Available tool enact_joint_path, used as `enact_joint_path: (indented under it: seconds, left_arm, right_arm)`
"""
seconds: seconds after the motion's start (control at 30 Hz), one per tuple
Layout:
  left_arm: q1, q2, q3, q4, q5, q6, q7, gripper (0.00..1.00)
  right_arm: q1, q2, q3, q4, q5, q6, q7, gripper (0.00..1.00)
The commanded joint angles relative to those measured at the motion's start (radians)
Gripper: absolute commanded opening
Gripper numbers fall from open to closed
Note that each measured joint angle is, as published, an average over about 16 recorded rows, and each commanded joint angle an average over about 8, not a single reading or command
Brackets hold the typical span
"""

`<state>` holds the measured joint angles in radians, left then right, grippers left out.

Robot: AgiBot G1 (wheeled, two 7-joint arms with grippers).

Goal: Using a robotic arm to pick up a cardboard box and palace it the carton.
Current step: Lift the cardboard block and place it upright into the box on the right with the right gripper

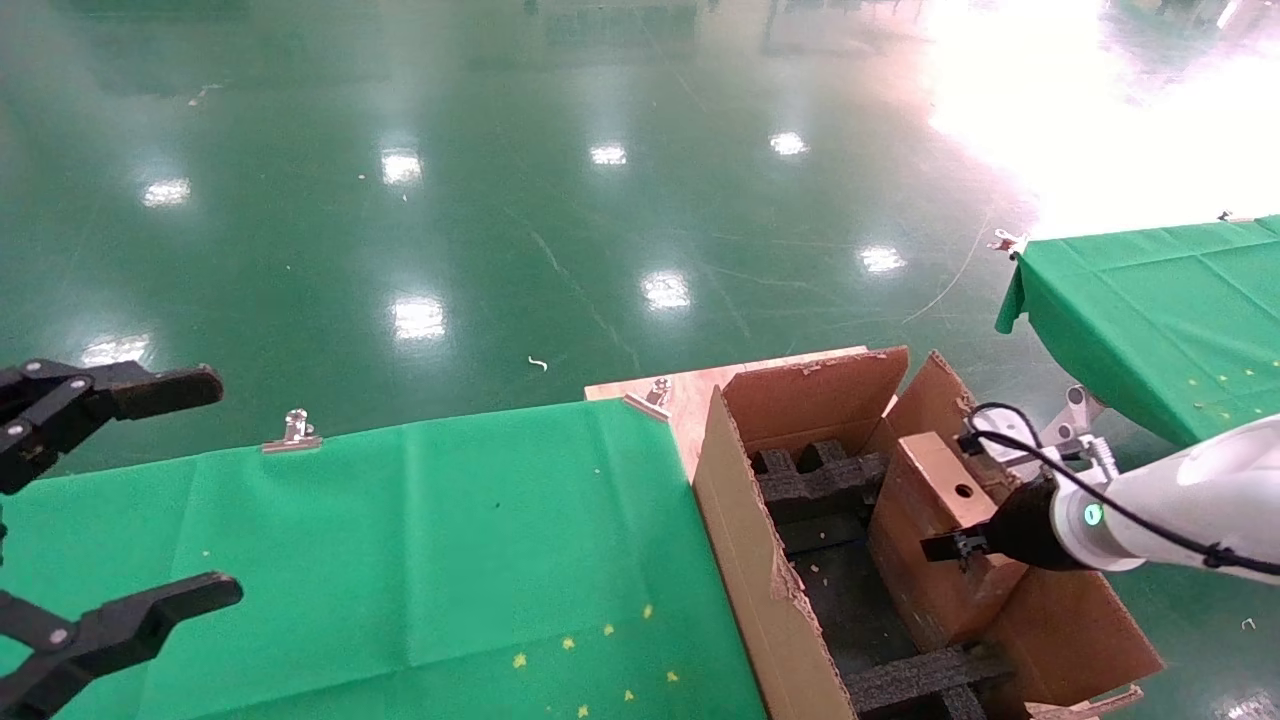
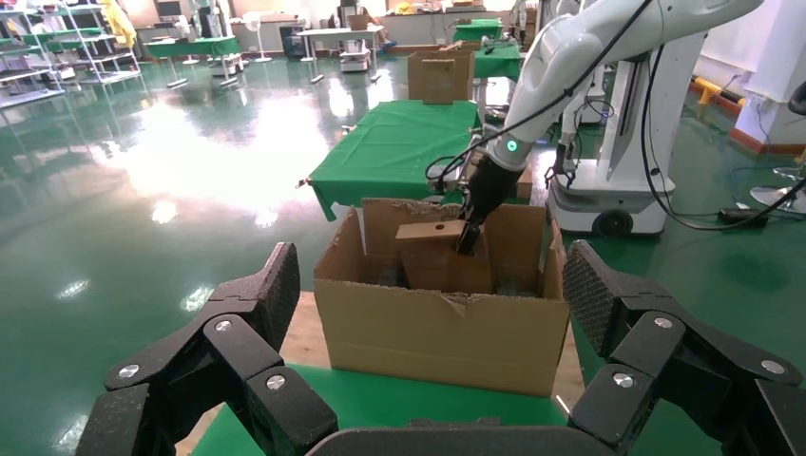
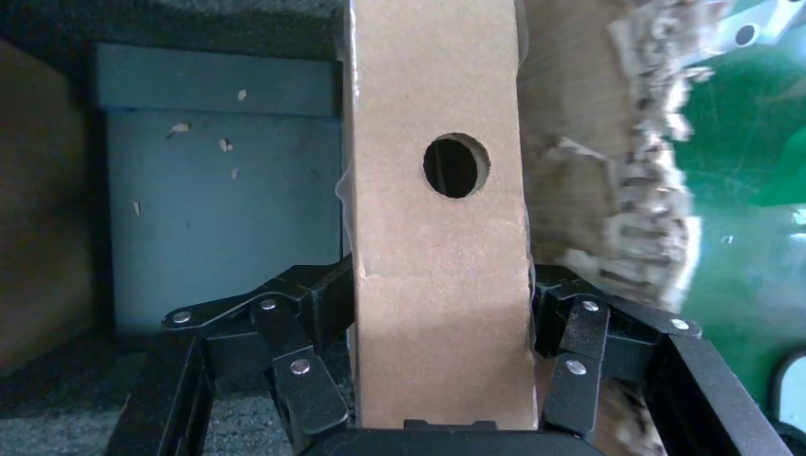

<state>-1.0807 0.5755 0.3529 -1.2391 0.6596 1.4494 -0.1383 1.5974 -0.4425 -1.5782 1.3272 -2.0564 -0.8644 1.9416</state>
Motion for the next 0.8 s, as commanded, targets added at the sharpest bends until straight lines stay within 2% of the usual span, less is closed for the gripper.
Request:
enact_joint_path:
  seconds: [0.03,0.33,0.67,0.7,0.8]
  left_arm:
    - [0.000,0.000,0.000,0.000,0.000,0.000,0.000,1.00]
    - [0.000,0.000,0.000,0.000,0.000,0.000,0.000,1.00]
    - [0.000,0.000,0.000,0.000,0.000,0.000,0.000,1.00]
    - [0.000,0.000,0.000,0.000,0.000,0.000,0.000,1.00]
    - [0.000,0.000,0.000,0.000,0.000,0.000,0.000,1.00]
  right_arm:
    - [-0.014,-0.008,-0.005,-0.003,-0.009,0.012,0.009,0.00]
    - [-0.058,-0.035,-0.021,-0.054,0.007,0.036,0.017,0.00]
    - [-0.088,-0.075,-0.031,-0.131,0.056,0.051,-0.024,0.00]
    - [-0.089,-0.077,-0.032,-0.137,0.060,0.052,-0.029,0.04]
    - [-0.092,-0.084,-0.032,-0.153,0.071,0.055,-0.041,0.42]
